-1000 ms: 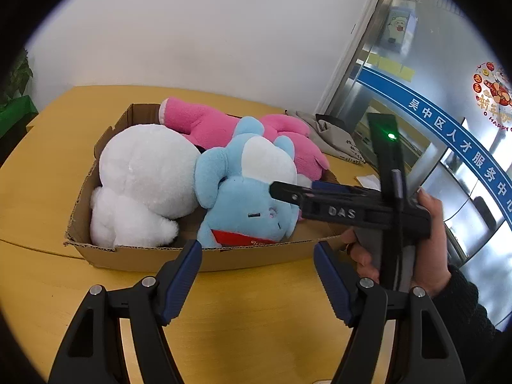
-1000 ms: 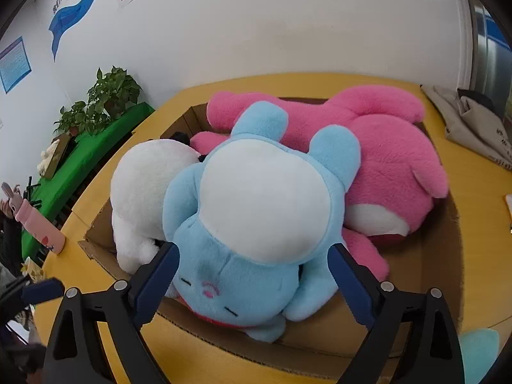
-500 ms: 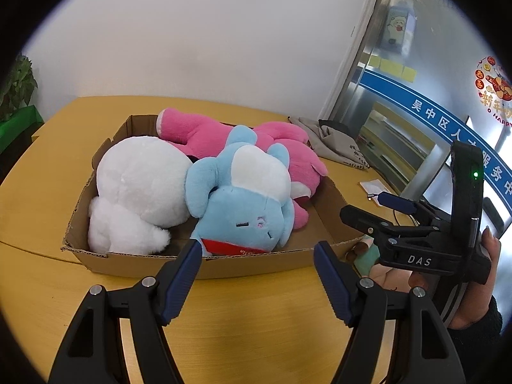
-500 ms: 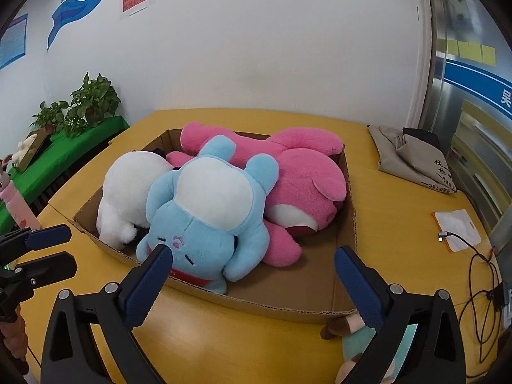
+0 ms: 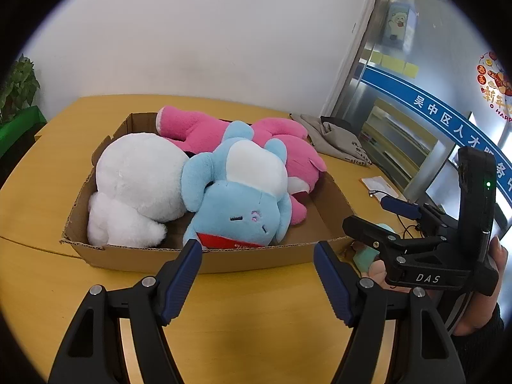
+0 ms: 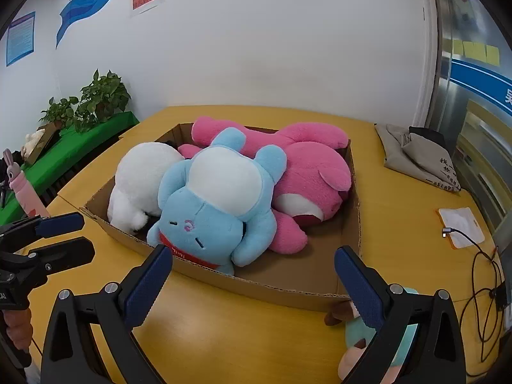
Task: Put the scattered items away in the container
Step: 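Move both tools down onto the teal-and-pink plush pig and close them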
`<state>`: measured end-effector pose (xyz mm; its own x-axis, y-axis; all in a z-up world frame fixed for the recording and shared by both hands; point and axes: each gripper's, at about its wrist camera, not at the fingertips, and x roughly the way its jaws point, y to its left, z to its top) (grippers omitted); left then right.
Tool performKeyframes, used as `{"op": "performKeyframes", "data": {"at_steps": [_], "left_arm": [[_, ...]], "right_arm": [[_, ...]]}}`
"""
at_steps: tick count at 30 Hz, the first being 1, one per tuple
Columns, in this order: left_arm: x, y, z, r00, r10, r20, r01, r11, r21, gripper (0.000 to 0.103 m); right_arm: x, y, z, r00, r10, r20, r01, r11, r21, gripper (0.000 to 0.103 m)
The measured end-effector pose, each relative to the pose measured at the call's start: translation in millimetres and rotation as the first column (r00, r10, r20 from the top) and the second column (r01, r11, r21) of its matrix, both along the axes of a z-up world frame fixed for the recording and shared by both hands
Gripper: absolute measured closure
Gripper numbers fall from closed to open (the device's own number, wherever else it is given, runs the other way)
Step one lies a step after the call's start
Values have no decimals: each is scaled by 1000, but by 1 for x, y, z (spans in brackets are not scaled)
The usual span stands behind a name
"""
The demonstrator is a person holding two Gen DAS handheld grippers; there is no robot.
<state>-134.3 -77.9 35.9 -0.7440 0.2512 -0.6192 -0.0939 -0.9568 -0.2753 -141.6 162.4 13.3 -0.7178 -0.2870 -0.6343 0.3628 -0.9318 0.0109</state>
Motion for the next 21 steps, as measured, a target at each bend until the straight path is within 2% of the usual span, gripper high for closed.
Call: {"op": "performKeyframes", "data": {"at_steps": [9,12,15,18,21], "left_arm": [[-3,8,-2,1000,-4,7,4,1000,2,31],[-4,12,-6,1000,-17,18,16,1000,6,31],[-5,14,-9,999,-30,27,30,1000,7,31],[-6,15,-14,999,-31,36,30,999,26,31],[-8,18,-21,998,-40,50,38,999,38,31]], "right_arm": [[14,20,5,1000,-16,2,16,999,-39,0],[24,46,12,999,-36,-18,35,997,-65,0],[31,88,12,992,-120,-40,119,993,-28,0],[36,139,-10,976,-218,8,218,975,32,0],[40,177,-49,951,-282,129,269,957,108,0]]}}
